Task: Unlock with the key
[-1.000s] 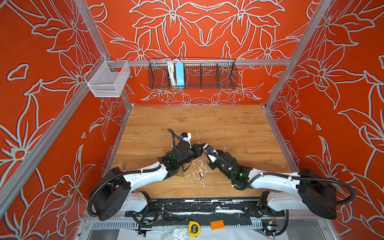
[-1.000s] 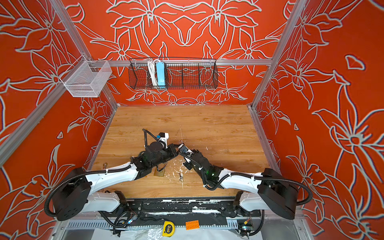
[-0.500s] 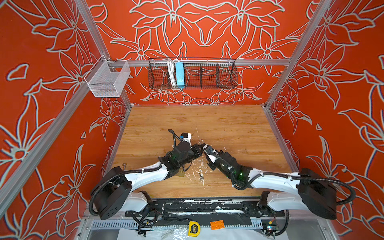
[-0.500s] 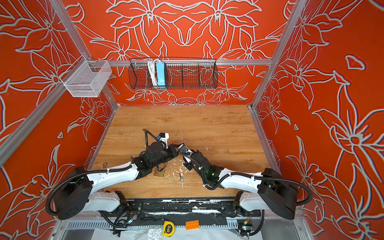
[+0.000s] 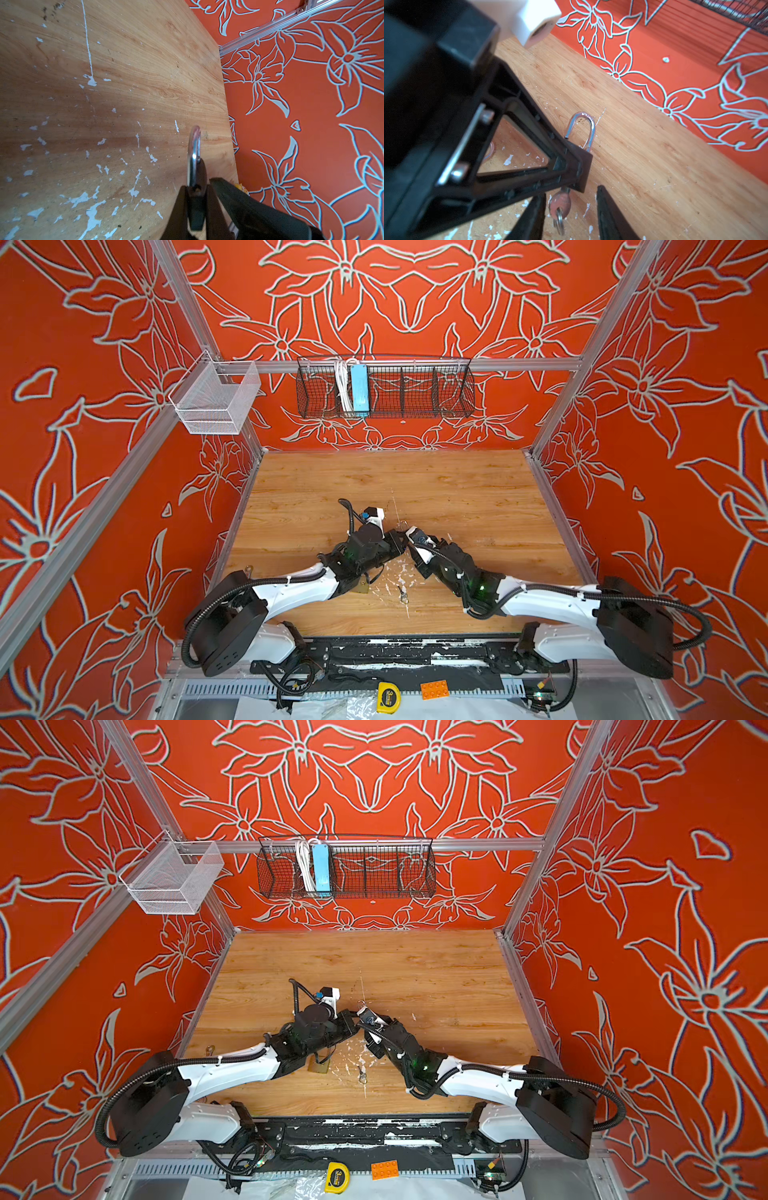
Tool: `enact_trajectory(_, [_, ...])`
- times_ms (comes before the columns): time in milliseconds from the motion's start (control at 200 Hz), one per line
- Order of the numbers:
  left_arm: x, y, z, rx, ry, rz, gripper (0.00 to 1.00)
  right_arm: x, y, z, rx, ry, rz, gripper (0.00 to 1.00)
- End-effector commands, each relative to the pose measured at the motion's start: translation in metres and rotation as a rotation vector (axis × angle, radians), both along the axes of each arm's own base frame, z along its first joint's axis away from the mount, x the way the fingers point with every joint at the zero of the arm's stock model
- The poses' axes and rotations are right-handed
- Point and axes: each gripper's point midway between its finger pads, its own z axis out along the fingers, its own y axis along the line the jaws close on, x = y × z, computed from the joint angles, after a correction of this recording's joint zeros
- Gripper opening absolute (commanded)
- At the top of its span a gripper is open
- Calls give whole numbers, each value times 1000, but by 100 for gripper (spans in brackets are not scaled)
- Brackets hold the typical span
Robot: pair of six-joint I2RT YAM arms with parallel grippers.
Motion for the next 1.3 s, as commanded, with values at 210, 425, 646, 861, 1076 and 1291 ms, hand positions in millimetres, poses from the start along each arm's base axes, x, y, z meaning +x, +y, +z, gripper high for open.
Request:
enact_trajectory(210, [4,-2,20,-31,-54,16,0,4,9,16,27,-8,6,9])
enact_trajectory(425, [7,8,21,-13,-114,57,0,2,8,19,46,-6,11,0])
enact_trajectory(646, [15,20,18,50,-216,95,0,3,-15,34,103,-50,-71,48])
enact_trajectory(861, [-9,-10,26,197,-637,-424,0,10,-62,47,369,34,-113,63])
enact_trajectory(1076, [-20,-8,20,250,-729,-541,0,4,-73,64,601,107,61,72])
enact_trajectory(1291, [-37,-16,19,267,-750,-685,0,-6,-40,65,610,203,239,74])
